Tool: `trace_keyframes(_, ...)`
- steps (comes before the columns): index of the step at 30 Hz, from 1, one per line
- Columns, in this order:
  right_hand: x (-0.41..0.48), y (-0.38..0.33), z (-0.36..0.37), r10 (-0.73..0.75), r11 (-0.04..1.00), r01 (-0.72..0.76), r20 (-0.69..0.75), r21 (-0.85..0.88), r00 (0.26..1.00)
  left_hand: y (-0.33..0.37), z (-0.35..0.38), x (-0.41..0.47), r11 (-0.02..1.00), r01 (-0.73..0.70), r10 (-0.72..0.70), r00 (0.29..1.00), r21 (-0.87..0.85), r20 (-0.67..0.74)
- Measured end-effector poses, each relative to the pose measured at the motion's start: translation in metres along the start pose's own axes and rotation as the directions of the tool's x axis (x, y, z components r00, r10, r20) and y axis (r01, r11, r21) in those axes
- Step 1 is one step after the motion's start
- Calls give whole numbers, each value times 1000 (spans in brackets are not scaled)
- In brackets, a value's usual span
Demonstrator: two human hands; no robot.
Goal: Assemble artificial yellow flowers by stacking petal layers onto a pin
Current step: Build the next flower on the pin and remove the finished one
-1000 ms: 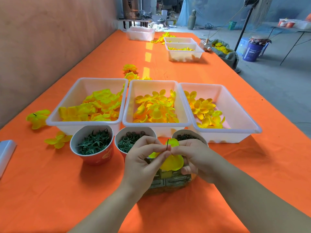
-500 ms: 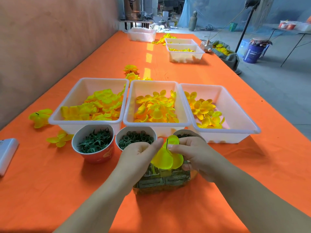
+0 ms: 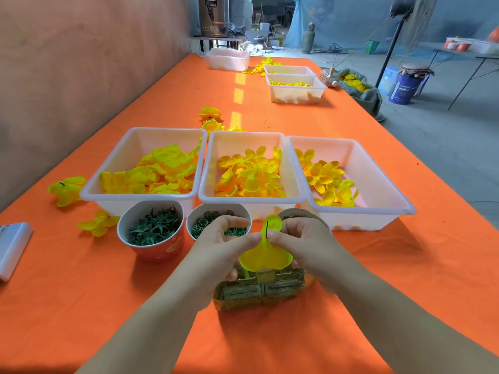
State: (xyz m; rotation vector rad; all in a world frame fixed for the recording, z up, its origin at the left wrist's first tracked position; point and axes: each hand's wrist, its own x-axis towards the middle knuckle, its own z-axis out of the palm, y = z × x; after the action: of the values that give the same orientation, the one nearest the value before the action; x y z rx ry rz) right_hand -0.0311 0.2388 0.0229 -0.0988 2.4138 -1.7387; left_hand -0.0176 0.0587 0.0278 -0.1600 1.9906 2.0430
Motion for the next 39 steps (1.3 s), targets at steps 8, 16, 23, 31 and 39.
trace_keyframes(8, -4, 2, 8, -94, 994, 90, -68, -58, 993, -12, 29, -4, 979, -192, 199, 972, 69, -124)
trace_keyframes(16, -9, 9, 18, -120, 989, 102, -172, -109, 978, -34, 49, 1, 904, -325, 413, 831, 276, -373)
trace_keyframes(23, -11, 12, 21, -105, 987, 74, -224, -140, 969, -37, 45, 4, 862, -341, 466, 824, 374, -322)
trace_keyframes(31, -3, 16, 6, 34, 999, -40, -165, -31, 986, -27, 22, 3, 928, -334, 372, 866, 167, -335)
trace_keyframes(39, -3, 12, 1, 28, 993, -43, -145, -108, 989, -25, 26, 3, 714, -510, 652, 734, 479, -190)
